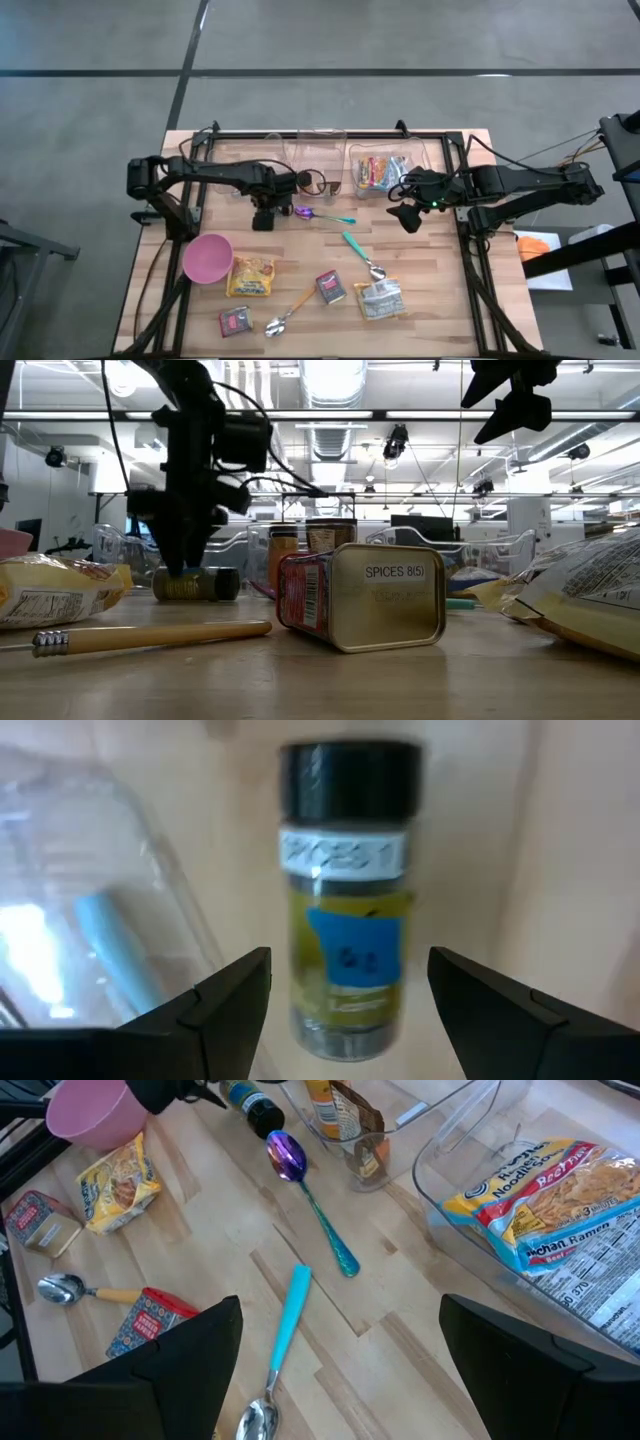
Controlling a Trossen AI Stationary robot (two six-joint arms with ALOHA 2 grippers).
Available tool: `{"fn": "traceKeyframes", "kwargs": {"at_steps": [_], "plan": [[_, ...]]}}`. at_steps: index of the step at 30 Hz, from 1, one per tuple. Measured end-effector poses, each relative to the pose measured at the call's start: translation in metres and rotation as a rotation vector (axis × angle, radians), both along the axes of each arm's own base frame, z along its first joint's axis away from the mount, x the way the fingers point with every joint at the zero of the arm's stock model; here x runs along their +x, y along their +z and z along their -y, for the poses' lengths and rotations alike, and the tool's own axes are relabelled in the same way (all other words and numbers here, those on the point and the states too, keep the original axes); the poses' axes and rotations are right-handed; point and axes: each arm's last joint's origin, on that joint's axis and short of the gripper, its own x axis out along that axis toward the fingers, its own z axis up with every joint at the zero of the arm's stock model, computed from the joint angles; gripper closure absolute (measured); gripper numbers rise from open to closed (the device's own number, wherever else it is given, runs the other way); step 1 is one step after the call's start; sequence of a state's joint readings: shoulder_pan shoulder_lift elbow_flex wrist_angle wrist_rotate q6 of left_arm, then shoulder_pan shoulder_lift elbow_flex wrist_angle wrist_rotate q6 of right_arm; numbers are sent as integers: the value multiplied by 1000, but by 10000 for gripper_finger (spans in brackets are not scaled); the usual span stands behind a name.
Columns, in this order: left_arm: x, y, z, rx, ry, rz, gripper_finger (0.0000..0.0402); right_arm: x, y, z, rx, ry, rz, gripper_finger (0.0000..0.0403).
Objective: Pick & Place Food Item
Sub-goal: Put the black seasoning bottle into the middle transparent bin
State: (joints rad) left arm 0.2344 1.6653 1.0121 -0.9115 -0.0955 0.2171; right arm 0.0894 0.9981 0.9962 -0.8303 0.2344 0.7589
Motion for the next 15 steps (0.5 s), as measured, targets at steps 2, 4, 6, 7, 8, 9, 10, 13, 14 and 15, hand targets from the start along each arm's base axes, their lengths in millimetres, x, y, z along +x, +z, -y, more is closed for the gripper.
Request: {"fn": "traceKeyframes", "kwargs": {"at_steps": [2, 4, 6, 7, 8, 9, 10, 13, 14, 15], "plan": [[-2, -5, 0, 25, 6, -6, 122, 0, 0, 0, 0, 0, 0, 70], [-4, -9, 0, 27, 6, 4, 122, 0, 0, 0, 0, 0, 0, 70], [-5, -14, 1, 23, 6, 11, 122, 0, 0, 0, 0, 0, -1, 70], [-6, -17, 1, 20, 6, 16, 122, 0, 0, 0, 0, 0, -1, 70], [-7, -19, 1, 21, 9, 21, 122, 0, 0, 0, 1, 0, 0, 70], [-7, -20, 1, 22, 12, 25, 122, 0, 0, 0, 0, 0, 0, 70], [-8, -21, 1, 24, 16, 33, 122, 0, 0, 0, 0, 0, 0, 70], [-8, -23, 1, 31, 37, 54, 122, 0, 0, 0, 0, 0, -1, 70], [-7, -24, 1, 33, 46, 67, 122, 0, 0, 0, 0, 0, -1, 70], [-7, -24, 1, 35, 56, 76, 122, 0, 0, 0, 0, 0, 0, 70]]}}
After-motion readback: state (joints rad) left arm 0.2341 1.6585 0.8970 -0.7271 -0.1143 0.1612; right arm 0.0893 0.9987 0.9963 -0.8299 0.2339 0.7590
